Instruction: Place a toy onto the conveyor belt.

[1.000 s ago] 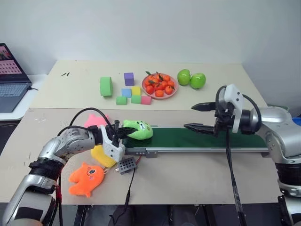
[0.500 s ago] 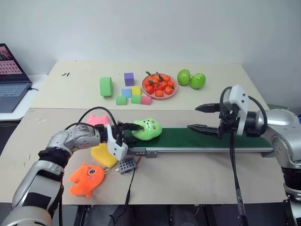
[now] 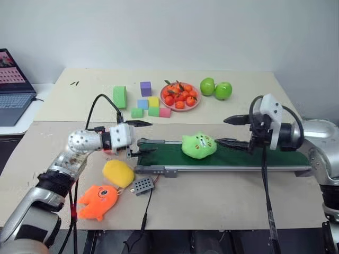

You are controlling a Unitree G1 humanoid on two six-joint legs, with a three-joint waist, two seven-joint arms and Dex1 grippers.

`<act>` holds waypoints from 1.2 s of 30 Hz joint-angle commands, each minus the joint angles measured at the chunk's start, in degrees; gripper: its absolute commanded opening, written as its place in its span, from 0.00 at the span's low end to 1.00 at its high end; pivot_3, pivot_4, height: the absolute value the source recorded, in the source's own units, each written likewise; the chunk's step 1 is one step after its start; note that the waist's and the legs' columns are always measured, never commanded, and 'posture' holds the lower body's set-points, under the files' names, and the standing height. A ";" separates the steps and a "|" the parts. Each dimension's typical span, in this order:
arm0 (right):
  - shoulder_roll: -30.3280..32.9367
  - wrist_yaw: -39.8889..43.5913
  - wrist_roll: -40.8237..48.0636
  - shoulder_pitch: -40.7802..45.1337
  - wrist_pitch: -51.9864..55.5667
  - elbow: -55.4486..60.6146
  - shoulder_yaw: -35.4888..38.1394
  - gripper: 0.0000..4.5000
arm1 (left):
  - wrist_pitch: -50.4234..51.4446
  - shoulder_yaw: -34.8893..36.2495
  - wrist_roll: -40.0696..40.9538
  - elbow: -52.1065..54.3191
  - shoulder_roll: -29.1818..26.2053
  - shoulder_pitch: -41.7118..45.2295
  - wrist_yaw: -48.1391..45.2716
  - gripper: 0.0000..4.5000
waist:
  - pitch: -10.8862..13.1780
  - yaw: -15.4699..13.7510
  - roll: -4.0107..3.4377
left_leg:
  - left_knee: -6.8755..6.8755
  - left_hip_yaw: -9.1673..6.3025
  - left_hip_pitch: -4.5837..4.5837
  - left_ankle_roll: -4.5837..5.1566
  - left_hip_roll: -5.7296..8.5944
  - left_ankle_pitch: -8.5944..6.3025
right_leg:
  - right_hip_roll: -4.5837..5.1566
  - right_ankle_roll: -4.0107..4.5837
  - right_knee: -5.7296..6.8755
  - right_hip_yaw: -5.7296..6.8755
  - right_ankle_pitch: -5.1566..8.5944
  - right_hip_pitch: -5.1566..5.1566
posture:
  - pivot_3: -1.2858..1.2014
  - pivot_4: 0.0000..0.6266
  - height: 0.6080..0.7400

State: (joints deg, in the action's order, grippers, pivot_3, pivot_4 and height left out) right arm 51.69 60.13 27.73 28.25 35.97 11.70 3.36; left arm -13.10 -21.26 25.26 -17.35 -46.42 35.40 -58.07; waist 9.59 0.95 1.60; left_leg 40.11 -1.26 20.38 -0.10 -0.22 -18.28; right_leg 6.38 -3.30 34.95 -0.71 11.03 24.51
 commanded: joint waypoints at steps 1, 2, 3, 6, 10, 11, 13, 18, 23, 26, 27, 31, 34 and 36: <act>4.51 0.40 -4.28 -0.34 -4.03 -1.07 1.86 1.00 | 24.58 5.27 11.29 11.93 -1.10 1.10 -0.02 0.98 | 0.00 -0.08 -0.01 | 0.00 0.00 0.00 0.01 0.01 -0.01 | 0.00 0.00 0.00 -0.01 0.00 0.00 | 0.52 0.24 0.99; 5.13 0.44 -4.94 -0.40 -4.50 -1.42 1.92 1.00 | 29.37 6.01 12.95 14.38 -1.09 1.21 0.25 0.98 | 0.00 -0.13 -0.01 | 0.03 0.00 -0.02 0.06 0.01 -0.04 | 0.00 -0.01 0.00 -0.01 0.01 -0.04 | 0.52 0.24 0.99; 5.51 0.60 -4.90 -0.45 -4.59 -1.44 2.22 1.00 | 32.76 6.60 13.88 17.12 -1.34 1.17 0.17 0.98 | 0.00 -0.14 -0.01 | 0.04 -0.03 0.01 0.07 0.02 -0.04 | 0.01 -0.02 -0.01 -0.01 0.01 -0.04 | 0.52 0.24 0.99; 4.30 0.55 -0.82 0.72 -2.57 -0.52 5.14 1.00 | 40.76 9.46 18.00 23.81 -1.25 2.62 0.03 0.98 | 0.03 -0.05 0.00 | 0.10 -0.01 0.02 0.16 0.02 -0.09 | 0.00 -0.02 -0.03 -0.02 0.01 -0.04 | 0.52 0.24 0.99; 1.01 -0.58 2.78 -0.38 -1.32 1.29 6.38 1.00 | 45.36 10.12 16.32 26.01 -1.13 4.64 -1.26 0.98 | 0.03 0.19 0.00 | 0.12 -0.01 -0.03 0.15 0.01 -0.09 | -0.05 -0.01 -0.03 -0.05 0.01 -0.08 | 0.52 0.24 0.99; -0.33 -1.46 4.28 -0.14 -0.56 1.72 7.18 1.00 | 45.76 10.60 15.77 25.95 -0.49 5.15 -0.86 0.98 | 0.03 0.22 0.00 | 0.11 0.01 -0.12 0.16 0.01 -0.09 | -0.06 -0.01 -0.03 -0.07 0.02 -0.15 | 0.52 0.24 0.99; -1.58 -2.49 5.65 0.25 0.40 2.64 7.88 1.00 | 47.00 12.00 15.74 25.54 1.03 6.32 0.35 0.98 | 0.03 0.07 -0.01 | 0.12 0.00 -0.12 0.14 0.01 -0.08 | -0.07 0.00 -0.02 -0.08 0.02 -0.17 | 0.52 0.24 0.99; -1.42 -3.33 7.17 0.67 1.24 3.58 8.69 1.00 | 50.01 14.92 16.02 25.79 3.77 8.23 2.20 0.98 | 0.05 -0.30 -0.02 | 0.26 -0.02 -0.07 0.12 0.02 -0.07 | -0.06 0.00 0.03 -0.08 0.02 -0.18 | 0.52 0.24 0.99; -1.06 -3.67 8.27 1.52 1.98 3.50 9.17 1.00 | 50.47 15.55 13.90 26.57 4.70 8.93 1.78 0.98 | 0.05 -0.25 -0.02 | 0.28 -0.04 -0.06 0.12 0.03 -0.07 | -0.06 0.00 0.02 -0.08 0.02 -0.19 | 0.52 0.24 0.99; -1.09 -4.06 8.98 2.03 2.24 3.45 9.41 1.00 | 51.42 15.96 14.14 27.69 5.28 8.90 1.59 0.98 | 0.05 -0.08 -0.02 | 0.28 -0.03 -0.06 0.12 0.03 -0.07 | -0.06 0.00 0.02 -0.10 0.02 -0.18 | 0.52 0.24 0.99; -1.15 -4.17 9.06 2.21 2.29 3.44 9.40 1.00 | 51.45 16.09 14.03 27.72 5.59 9.15 1.70 0.98 | 0.05 -0.08 -0.02 | 0.28 -0.03 -0.06 0.12 0.03 -0.07 | -0.06 0.00 0.02 -0.11 0.02 -0.18 | 0.52 0.24 0.99; -1.19 -4.44 9.12 2.56 2.42 3.48 9.22 1.00 | 51.77 16.58 14.04 27.41 6.75 10.47 2.03 0.98 | 0.05 -0.16 -0.02 | 0.28 -0.04 -0.06 0.12 0.03 -0.07 | -0.06 0.00 0.03 -0.10 0.02 -0.18 | 0.52 0.24 0.99; -1.23 -4.50 9.02 2.84 2.48 3.32 9.09 1.00 | 51.83 16.42 13.54 27.62 7.16 10.89 1.79 0.98 | 0.05 -0.16 -0.02 | 0.29 -0.03 -0.06 0.12 0.04 -0.07 | -0.06 0.00 0.02 -0.11 0.02 -0.19 | 0.52 0.24 0.99; -1.15 -4.52 9.04 3.12 2.67 3.28 9.08 1.00 | 51.58 15.82 12.69 28.21 6.93 10.71 1.10 0.98 | 0.05 -0.16 -0.02 | 0.29 -0.03 -0.06 0.12 0.04 -0.07 | -0.06 0.00 0.02 -0.11 0.02 -0.18 | 0.52 0.24 0.99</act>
State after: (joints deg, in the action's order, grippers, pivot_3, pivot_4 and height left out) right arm 49.82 56.06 35.23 30.01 38.42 13.78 10.20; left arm 38.92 -6.29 38.43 8.54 -39.16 44.89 -56.30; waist 9.64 0.78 1.58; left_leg 40.40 -1.29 20.33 0.03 -0.18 -18.35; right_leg 6.32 -3.29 34.97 -0.82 11.05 24.33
